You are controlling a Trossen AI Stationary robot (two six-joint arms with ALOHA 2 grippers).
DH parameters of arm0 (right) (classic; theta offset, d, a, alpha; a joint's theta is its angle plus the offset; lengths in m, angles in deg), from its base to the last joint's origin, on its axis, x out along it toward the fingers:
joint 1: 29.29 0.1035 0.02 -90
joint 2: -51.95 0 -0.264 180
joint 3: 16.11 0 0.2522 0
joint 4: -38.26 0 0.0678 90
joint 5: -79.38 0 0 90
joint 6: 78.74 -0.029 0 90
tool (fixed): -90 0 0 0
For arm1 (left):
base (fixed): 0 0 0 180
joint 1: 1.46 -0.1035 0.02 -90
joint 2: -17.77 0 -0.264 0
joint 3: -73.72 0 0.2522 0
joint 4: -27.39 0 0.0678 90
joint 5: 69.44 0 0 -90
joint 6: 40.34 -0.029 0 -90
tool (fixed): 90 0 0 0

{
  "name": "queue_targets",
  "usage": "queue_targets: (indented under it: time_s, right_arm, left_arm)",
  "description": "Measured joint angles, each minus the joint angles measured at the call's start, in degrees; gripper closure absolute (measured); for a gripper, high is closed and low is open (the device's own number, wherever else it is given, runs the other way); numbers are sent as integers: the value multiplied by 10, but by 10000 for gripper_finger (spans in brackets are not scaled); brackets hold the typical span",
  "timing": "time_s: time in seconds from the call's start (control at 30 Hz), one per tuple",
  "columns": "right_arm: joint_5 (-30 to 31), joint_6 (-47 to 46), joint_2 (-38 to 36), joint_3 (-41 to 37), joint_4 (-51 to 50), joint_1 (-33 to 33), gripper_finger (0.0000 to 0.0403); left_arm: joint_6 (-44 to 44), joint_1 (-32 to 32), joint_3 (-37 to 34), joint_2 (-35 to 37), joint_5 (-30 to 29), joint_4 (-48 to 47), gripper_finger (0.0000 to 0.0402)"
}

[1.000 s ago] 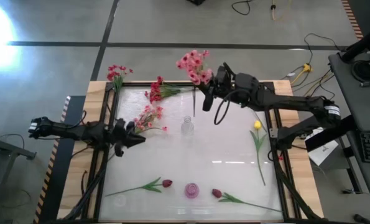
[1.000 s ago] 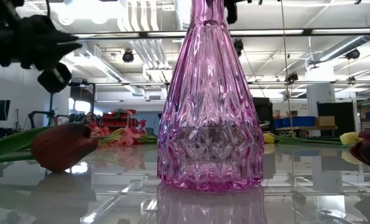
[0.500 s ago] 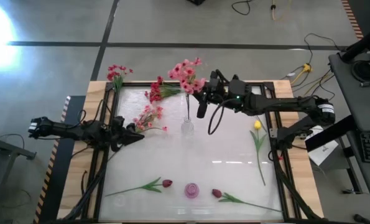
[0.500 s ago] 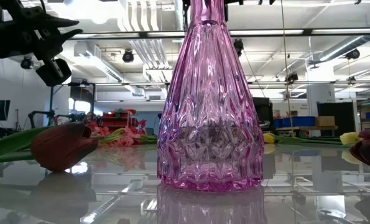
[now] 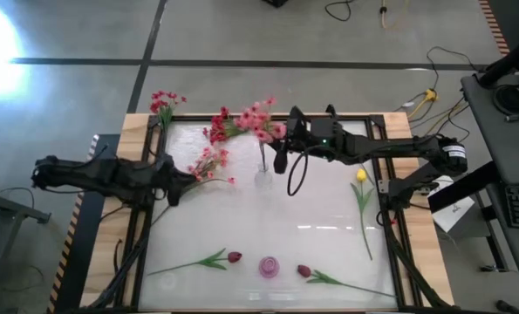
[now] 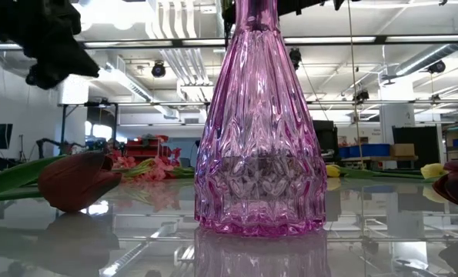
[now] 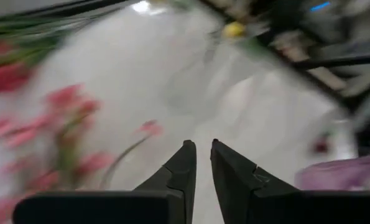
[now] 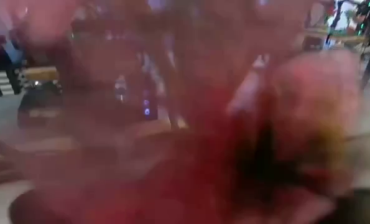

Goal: Sort flowers into vase by color
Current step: Put the top pink flower into the transparent vase, then put the pink flower into the transparent vase

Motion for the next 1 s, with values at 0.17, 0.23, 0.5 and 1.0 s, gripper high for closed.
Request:
queue_targets:
  time_s: [0.17,0.23,0.5,1.0]
  right_arm:
    - [-30,-4,-3,0,-50,4,270]
    - [-38,-5,-9,0,-65,11,245]
    - [-40,-33,-62,0,-201,29,183]
    - [13,-9,-214,0,-328,27,172]
  left_arm:
    - [76,0,72,-78,-7,-179,330]
    - [92,0,82,-108,-6,-204,310]
    - [133,0,77,-209,13,-212,232]
    - [181,0,62,-242,35,-215,216]
